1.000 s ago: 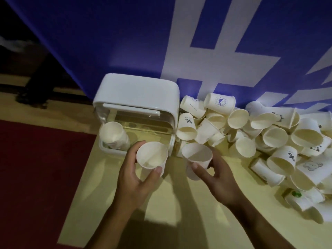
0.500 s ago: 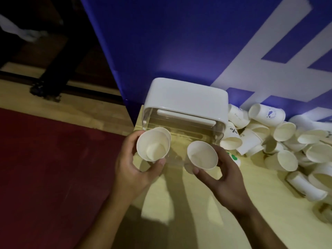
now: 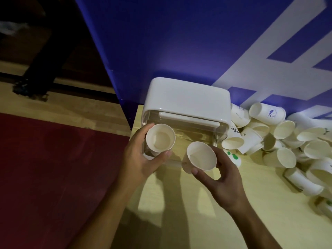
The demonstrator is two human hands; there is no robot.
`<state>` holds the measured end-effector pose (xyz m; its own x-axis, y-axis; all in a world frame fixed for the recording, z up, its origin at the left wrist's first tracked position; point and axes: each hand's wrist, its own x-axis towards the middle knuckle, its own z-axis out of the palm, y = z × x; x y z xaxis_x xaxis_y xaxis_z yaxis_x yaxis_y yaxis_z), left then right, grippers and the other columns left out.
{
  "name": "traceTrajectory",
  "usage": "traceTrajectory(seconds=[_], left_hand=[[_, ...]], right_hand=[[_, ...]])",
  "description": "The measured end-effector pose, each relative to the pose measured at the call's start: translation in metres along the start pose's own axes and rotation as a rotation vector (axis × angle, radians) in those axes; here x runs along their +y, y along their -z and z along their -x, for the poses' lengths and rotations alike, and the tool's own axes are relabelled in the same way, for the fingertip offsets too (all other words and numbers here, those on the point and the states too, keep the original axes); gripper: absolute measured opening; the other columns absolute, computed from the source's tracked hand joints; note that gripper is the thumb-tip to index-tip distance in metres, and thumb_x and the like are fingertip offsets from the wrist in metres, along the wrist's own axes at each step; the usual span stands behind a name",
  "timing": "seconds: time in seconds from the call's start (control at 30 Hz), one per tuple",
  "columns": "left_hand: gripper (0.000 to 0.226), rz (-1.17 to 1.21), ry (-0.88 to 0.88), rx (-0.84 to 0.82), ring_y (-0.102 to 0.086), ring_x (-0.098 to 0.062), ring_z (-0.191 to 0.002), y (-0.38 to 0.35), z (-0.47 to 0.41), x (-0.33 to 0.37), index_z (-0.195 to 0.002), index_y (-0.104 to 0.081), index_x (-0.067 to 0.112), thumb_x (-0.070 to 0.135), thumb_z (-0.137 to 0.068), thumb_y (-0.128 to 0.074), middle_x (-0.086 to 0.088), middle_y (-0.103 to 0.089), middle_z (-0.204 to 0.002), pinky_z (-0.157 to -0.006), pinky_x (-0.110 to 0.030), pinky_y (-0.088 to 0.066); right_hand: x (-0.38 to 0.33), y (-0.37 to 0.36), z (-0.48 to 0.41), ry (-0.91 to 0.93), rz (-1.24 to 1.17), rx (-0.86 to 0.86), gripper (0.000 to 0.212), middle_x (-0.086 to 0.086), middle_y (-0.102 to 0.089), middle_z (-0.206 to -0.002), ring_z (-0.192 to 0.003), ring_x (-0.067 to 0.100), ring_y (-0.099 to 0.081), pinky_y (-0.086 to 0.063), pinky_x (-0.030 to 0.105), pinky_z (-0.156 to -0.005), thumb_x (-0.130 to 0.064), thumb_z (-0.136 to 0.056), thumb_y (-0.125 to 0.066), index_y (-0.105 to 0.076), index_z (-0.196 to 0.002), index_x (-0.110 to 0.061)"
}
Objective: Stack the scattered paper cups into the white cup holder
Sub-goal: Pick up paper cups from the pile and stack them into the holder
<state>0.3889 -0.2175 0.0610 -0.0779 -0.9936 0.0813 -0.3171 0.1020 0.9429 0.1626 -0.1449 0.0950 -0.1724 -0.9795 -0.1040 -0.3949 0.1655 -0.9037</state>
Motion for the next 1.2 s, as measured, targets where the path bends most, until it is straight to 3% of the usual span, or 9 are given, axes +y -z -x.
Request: traceTrajectory(seconds=[0.17, 0.33, 0.5, 0.63, 0.73, 0.87, 1.07, 1.2], left_hand=[[0.066, -0.079, 0.015, -0.069, -0.059, 0.004, -0.117, -0.005, -0.005, -0.011, -0.134, -0.06, 0.031, 0.028, -0.077, -0.093, 0.023, -0.063, -0.128, -0.083, -0.004, -0.043], [0.069, -0.105, 0.041, -0.086, -0.056, 0.009, -0.118, -0.007, -0.005, -0.023, -0.138, -0.06, 0.029, 0.027, -0.077, -0.092, 0.026, -0.059, -0.13, -0.084, -0.002, -0.041], [0.075, -0.063, 0.078, -0.105, -0.055, 0.013, -0.119, -0.007, -0.005, -0.025, -0.137, -0.053, 0.042, 0.026, -0.076, -0.093, 0.031, -0.058, -0.129, -0.086, -0.001, -0.041], [0.085, -0.047, 0.101, -0.153, -0.053, -0.002, -0.135, 0.001, 0.0, -0.028, -0.154, -0.045, 0.025, 0.035, -0.081, -0.089, 0.015, -0.057, -0.146, -0.102, -0.015, -0.045], [0.065, -0.012, 0.05, -0.018, -0.05, -0.001, -0.138, 0.01, 0.013, -0.012, -0.15, -0.051, 0.02, 0.045, -0.094, -0.072, 0.017, -0.056, -0.148, -0.107, -0.013, -0.041], [0.051, 0.103, 0.007, 0.02, -0.054, -0.012, -0.138, 0.013, 0.012, 0.01, -0.145, -0.058, 0.02, 0.044, -0.099, -0.056, 0.013, -0.061, -0.144, -0.11, -0.027, -0.044], [0.047, 0.084, -0.066, -0.015, -0.059, -0.008, -0.131, 0.011, 0.002, 0.016, -0.14, -0.062, 0.009, 0.035, -0.103, -0.049, 0.007, -0.065, -0.138, -0.103, -0.015, -0.043], [0.032, 0.093, -0.051, -0.018, -0.061, -0.003, -0.124, 0.01, 0.001, 0.015, -0.136, -0.062, 0.024, 0.022, -0.105, -0.054, 0.024, -0.065, -0.13, -0.094, -0.011, -0.046]], right_hand=[[0.002, -0.001, -0.004, 0.001, -0.003, 0.0, 0.055, -0.026, -0.069, -0.116, -0.11, 0.001, -0.063, -0.046, 0.009, -0.084, -0.046, -0.073, -0.085, -0.063, -0.123, -0.042], [0.002, -0.003, -0.006, -0.008, 0.006, 0.011, 0.054, -0.031, -0.067, -0.116, -0.111, -0.001, -0.062, -0.046, 0.007, -0.084, -0.048, -0.071, -0.085, -0.061, -0.12, -0.046], [0.0, -0.008, -0.008, -0.008, 0.017, 0.037, 0.055, -0.032, -0.066, -0.113, -0.108, -0.003, -0.062, -0.043, 0.005, -0.083, -0.05, -0.069, -0.088, -0.061, -0.117, -0.048], [-0.008, -0.016, -0.009, 0.029, 0.015, 0.089, 0.055, -0.032, -0.066, -0.115, -0.109, -0.004, -0.061, -0.043, 0.006, -0.084, -0.051, -0.067, -0.084, -0.06, -0.116, -0.049], [-0.018, -0.025, -0.012, 0.07, -0.027, 0.121, 0.055, -0.029, -0.068, -0.116, -0.111, -0.001, -0.063, -0.045, 0.009, -0.086, -0.048, -0.068, -0.086, -0.061, -0.117, -0.048], [-0.031, -0.043, -0.02, 0.131, -0.026, 0.134, 0.059, -0.027, -0.068, -0.119, -0.113, 0.0, -0.063, -0.046, 0.01, -0.089, -0.049, -0.07, -0.087, -0.062, -0.124, -0.041], [-0.033, -0.062, -0.029, 0.177, -0.002, 0.116, 0.068, -0.016, -0.069, -0.123, -0.116, 0.005, -0.064, -0.049, 0.019, -0.092, -0.048, -0.072, -0.09, -0.066, -0.13, -0.023], [-0.031, -0.07, -0.033, 0.167, -0.016, 0.083, 0.069, -0.016, -0.07, -0.124, -0.118, 0.007, -0.064, -0.051, 0.021, -0.094, -0.045, -0.072, -0.092, -0.065, -0.131, -0.023]])
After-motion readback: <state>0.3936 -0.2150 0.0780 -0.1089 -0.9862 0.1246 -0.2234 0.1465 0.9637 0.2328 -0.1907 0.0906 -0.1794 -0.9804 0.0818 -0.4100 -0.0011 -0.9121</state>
